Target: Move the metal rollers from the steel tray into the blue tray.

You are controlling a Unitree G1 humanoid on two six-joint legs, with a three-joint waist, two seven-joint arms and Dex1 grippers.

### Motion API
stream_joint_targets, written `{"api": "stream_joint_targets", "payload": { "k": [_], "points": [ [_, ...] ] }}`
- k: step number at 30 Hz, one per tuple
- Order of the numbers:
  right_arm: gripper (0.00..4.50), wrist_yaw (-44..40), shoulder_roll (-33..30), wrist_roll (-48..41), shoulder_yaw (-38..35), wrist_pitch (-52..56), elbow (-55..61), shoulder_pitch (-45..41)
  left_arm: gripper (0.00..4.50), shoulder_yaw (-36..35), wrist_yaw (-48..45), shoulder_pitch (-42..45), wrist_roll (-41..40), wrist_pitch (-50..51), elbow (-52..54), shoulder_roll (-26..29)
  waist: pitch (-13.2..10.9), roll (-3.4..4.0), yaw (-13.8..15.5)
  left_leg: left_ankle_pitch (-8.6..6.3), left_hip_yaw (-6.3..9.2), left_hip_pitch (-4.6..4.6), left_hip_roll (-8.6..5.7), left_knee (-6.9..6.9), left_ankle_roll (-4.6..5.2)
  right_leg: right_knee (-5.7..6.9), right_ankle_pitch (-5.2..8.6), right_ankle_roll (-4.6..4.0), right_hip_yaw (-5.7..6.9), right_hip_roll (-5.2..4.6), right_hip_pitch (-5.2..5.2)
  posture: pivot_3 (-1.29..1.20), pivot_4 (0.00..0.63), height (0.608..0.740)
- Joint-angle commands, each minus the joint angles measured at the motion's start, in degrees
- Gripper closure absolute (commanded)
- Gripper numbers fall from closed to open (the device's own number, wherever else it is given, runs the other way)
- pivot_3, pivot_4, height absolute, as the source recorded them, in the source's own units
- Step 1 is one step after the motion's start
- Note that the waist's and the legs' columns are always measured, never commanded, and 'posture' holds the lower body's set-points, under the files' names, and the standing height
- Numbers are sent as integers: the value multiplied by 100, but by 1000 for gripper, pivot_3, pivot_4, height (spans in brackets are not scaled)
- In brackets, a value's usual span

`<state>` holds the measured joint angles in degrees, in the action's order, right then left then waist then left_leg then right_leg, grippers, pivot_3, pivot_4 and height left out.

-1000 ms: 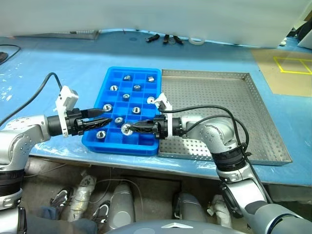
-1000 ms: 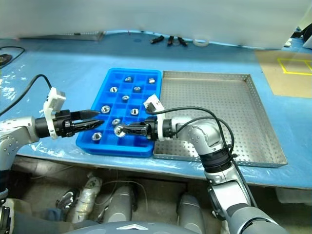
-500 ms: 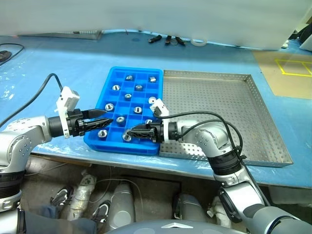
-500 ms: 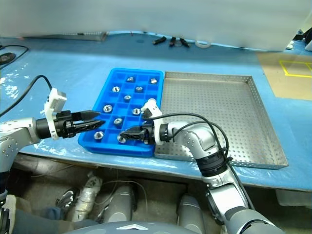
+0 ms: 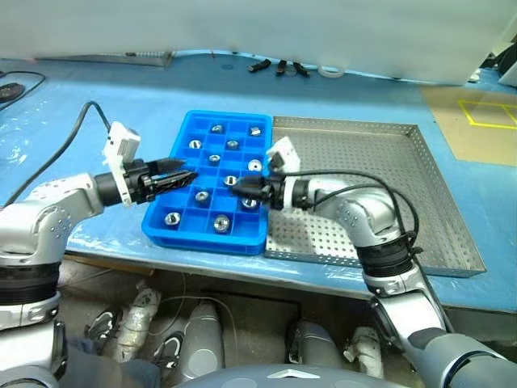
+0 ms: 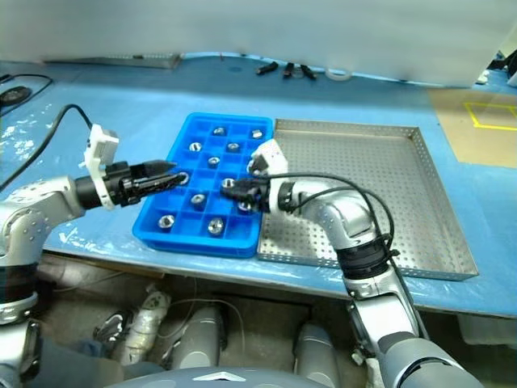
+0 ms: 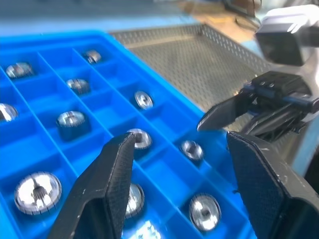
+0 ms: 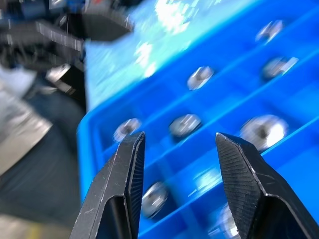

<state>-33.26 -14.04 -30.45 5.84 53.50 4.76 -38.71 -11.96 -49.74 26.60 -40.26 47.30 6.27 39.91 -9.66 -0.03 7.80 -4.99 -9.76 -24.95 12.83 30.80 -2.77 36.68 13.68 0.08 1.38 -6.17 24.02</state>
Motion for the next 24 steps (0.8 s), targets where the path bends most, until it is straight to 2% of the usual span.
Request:
{"api": "stream_joint_targets", "payload": {
  "k": [1,4,8,11,15,19,24],
  "points": [
    [2172,307,-171,115,-682,-573,182,-221,1437,80,261,375,233,-465,-220,-319,0,-1,41,1,0,-3,0,2,-2,0,-1,0,1,-1,0,130,150,740],
    [2172,581,-291,214,-1050,-834,38,-212,1437,203,372,593,426,-797,-526,-666,1,-1,93,1,1,-8,0,11,-1,0,-2,1,1,0,-2,140,150,740],
    [2172,679,-555,446,-1186,-1113,-52,79,1437,539,261,661,772,-1268,-856,-997,1,-2,101,1,4,-12,0,15,1,-2,-7,11,4,0,-1,140,150,740],
    [2172,498,-864,618,-1012,-1241,146,465,1437,835,125,664,1102,-1649,-1146,-1116,1,-2,104,-5,7,-16,0,16,10,-6,-12,19,5,1,-1,120,150,740],
    [2172,638,-942,583,-1190,-1226,387,887,1437,1254,-35,815,1560,-2130,-1518,-1258,1,-2,85,-9,7,-15,0,18,17,-8,-13,22,4,1,1,99,150,740],
    [2172,813,-1121,694,-1388,-1276,705,1343,1437,1390,-291,929,1550,-2212,-1612,-1459,1,-2,89,-10,7,-15,0,24,20,-7,-2,2,3,0,0,33,150,740],
    [2172,824,-1318,742,-1446,-1281,939,1775,1437,1662,-830,1039,1830,-2500,-2018,-1399,2,-1,51,-12,4,-9,0,31,24,-5,-2,1,-3,0,-5,-45,150,740]
  ]
}}
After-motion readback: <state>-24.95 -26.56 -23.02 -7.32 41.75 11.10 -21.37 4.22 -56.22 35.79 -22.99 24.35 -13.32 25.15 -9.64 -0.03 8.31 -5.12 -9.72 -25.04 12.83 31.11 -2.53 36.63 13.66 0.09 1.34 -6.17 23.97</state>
